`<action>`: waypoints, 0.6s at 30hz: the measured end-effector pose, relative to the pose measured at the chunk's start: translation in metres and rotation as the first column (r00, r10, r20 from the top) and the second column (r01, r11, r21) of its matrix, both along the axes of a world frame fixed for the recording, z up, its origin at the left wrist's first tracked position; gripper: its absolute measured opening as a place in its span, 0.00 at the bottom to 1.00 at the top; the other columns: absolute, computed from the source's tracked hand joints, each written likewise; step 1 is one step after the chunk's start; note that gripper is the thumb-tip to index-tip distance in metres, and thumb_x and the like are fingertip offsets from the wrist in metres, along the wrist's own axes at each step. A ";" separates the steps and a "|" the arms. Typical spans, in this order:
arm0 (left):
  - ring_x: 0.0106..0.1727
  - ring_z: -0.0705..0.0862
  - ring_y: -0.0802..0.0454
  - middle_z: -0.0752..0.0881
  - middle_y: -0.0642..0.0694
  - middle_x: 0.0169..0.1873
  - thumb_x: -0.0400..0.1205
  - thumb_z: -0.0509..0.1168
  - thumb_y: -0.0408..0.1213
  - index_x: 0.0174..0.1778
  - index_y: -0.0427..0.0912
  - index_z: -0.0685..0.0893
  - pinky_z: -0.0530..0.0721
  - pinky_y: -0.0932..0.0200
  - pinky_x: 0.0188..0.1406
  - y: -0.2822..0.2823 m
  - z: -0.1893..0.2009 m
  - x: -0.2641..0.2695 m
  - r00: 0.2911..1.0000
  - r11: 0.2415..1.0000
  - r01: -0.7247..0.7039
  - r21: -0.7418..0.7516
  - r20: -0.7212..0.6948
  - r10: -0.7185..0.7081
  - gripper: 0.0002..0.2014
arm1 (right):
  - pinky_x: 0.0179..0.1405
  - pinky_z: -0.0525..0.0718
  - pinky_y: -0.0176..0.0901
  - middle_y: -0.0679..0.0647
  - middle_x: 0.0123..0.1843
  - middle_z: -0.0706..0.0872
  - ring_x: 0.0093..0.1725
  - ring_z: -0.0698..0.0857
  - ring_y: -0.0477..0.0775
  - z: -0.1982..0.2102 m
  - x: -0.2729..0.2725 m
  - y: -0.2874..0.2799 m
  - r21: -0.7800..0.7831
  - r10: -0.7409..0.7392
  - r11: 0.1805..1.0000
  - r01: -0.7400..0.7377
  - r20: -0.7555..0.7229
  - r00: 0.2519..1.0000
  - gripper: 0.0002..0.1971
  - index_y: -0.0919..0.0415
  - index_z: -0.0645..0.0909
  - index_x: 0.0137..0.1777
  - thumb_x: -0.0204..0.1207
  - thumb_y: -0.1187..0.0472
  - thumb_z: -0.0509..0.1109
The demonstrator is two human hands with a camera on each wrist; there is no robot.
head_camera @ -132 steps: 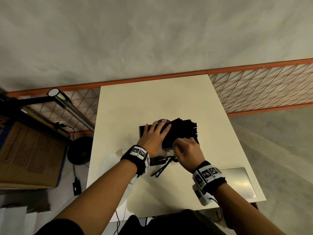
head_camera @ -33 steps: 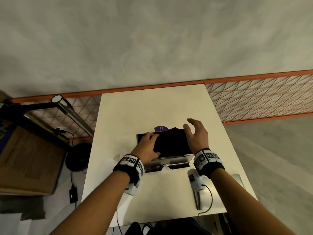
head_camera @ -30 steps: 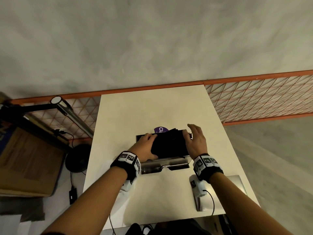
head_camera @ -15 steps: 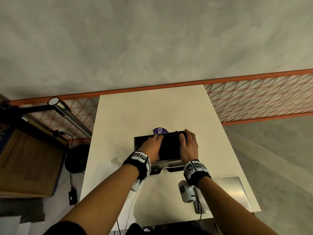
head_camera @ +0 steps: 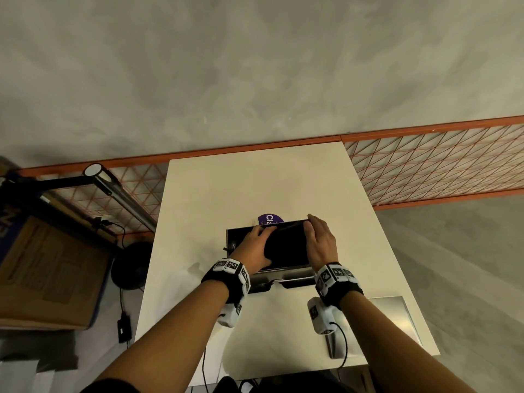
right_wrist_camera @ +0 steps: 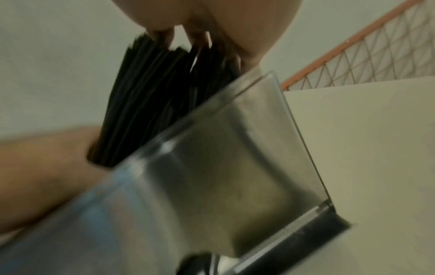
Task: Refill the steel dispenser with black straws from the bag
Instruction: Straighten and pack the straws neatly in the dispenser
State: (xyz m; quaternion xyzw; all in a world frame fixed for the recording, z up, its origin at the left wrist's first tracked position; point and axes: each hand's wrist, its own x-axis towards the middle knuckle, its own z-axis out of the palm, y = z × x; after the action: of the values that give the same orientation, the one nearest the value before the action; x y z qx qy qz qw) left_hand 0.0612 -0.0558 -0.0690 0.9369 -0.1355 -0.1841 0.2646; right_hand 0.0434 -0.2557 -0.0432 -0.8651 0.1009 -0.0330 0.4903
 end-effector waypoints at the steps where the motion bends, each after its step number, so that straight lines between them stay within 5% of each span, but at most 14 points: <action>1: 0.76 0.74 0.40 0.69 0.44 0.77 0.73 0.77 0.34 0.86 0.53 0.64 0.77 0.43 0.76 0.002 -0.001 0.000 1.000 1.000 -0.009 -0.027 -0.001 0.009 0.46 | 0.70 0.67 0.36 0.56 0.74 0.78 0.73 0.76 0.56 0.001 0.000 -0.005 0.026 -0.015 1.000 0.015 -0.001 1.000 0.19 0.62 0.77 0.74 0.88 0.56 0.58; 13: 0.77 0.72 0.43 0.69 0.44 0.76 0.76 0.76 0.31 0.87 0.53 0.64 0.75 0.47 0.78 -0.037 0.003 -0.006 0.992 0.995 0.003 -0.103 0.127 0.010 0.44 | 0.70 0.69 0.38 0.54 0.71 0.82 0.71 0.78 0.53 0.008 -0.005 -0.011 0.118 -0.127 0.986 0.121 0.047 0.991 0.19 0.59 0.80 0.71 0.89 0.55 0.54; 18: 0.79 0.69 0.47 0.68 0.48 0.78 0.78 0.77 0.44 0.88 0.54 0.60 0.72 0.49 0.79 -0.003 0.008 0.000 0.996 0.997 0.066 -0.032 0.067 -0.064 0.44 | 0.77 0.63 0.38 0.54 0.79 0.74 0.78 0.71 0.55 -0.003 -0.007 -0.006 -0.159 0.181 0.969 -0.188 -0.053 0.982 0.20 0.60 0.78 0.74 0.89 0.54 0.55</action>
State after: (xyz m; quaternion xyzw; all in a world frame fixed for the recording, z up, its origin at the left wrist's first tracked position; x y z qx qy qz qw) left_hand 0.0612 -0.0587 -0.0606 0.9329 -0.1778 -0.1594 0.2698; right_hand 0.0366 -0.2613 -0.0460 -0.9084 0.0264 0.0213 0.4168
